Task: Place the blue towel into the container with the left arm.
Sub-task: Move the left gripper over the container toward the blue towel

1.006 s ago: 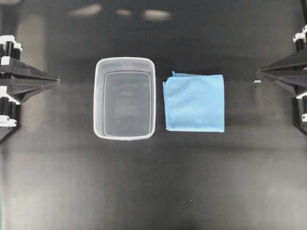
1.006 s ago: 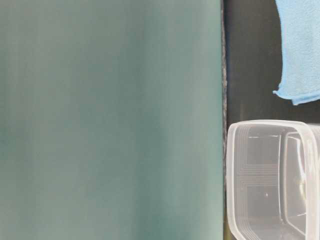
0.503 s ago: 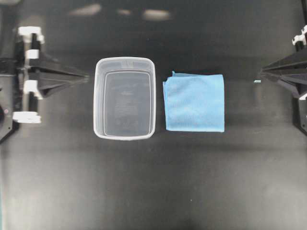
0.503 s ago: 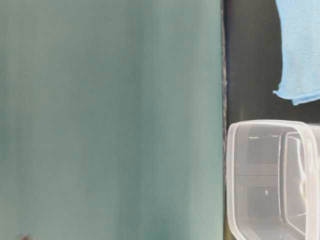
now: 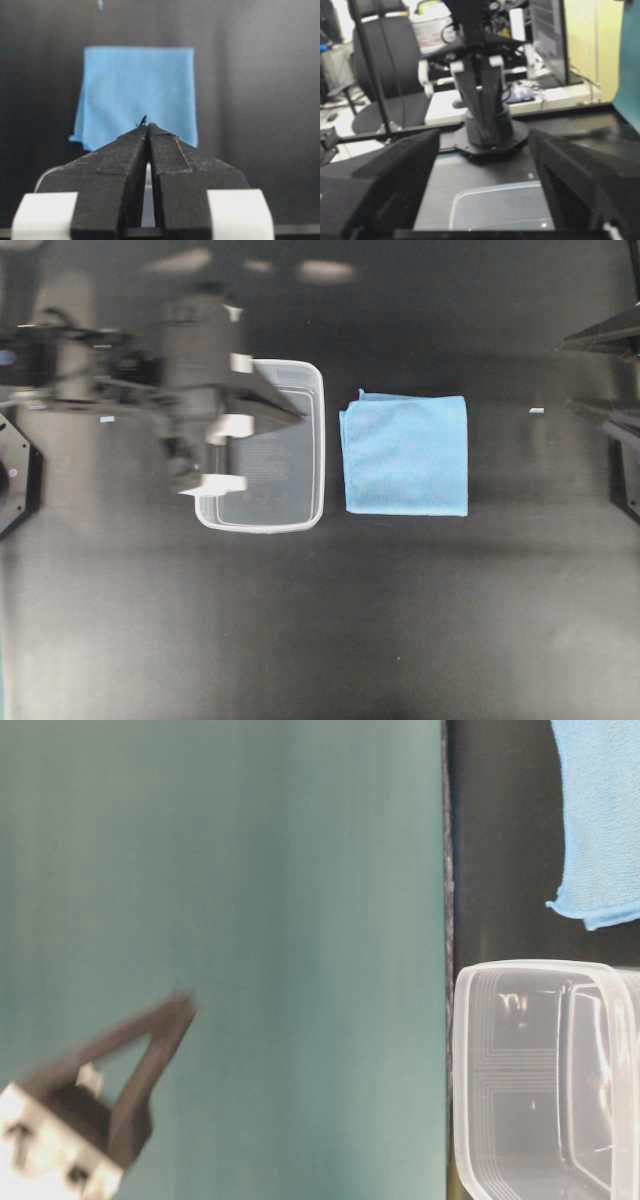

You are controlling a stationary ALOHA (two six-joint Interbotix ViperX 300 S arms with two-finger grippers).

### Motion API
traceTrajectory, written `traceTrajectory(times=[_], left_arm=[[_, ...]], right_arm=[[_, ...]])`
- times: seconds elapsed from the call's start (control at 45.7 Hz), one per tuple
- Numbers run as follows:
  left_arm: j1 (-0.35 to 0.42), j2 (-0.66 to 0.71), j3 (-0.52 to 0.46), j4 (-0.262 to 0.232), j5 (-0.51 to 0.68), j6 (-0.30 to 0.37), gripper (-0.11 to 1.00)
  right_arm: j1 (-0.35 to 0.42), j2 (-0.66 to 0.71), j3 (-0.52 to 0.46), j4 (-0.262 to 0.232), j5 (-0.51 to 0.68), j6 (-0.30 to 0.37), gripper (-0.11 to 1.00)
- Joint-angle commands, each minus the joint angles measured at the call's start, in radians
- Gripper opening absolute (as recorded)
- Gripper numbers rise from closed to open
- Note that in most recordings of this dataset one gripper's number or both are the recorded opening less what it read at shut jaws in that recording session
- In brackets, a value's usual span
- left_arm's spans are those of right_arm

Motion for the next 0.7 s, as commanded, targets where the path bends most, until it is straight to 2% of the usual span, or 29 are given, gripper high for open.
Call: traceTrajectory(times=[0.0,0.087,0.262,0.328,0.394,0.678], left_arm=[[0.017,0.084,-0.13,0.006,0.083,0.002,0.06],[0.028,0.178,-0.232,0.005,0.156,0.002,0.2],[0.031,0.371,-0.416,0.005,0.298,0.003,0.71],[0.031,0.439,-0.465,0.006,0.334,0.003,0.85],[0.029,0.512,-0.515,0.005,0.359,0.003,0.9],[0.018,0.73,-0.649,0.006,0.341,0.002,0.88]], right_arm=[[0.003,-0.006,-0.023,0.005,0.008,-0.003,0.74],[0.003,-0.017,-0.025,0.005,0.012,0.002,0.74],[0.018,-0.049,-0.026,0.005,0.012,-0.005,0.74],[0.018,-0.063,-0.026,0.005,0.012,-0.005,0.74],[0.018,-0.074,-0.026,0.003,0.012,-0.006,0.74],[0.018,-0.084,-0.026,0.003,0.012,-0.006,0.74]])
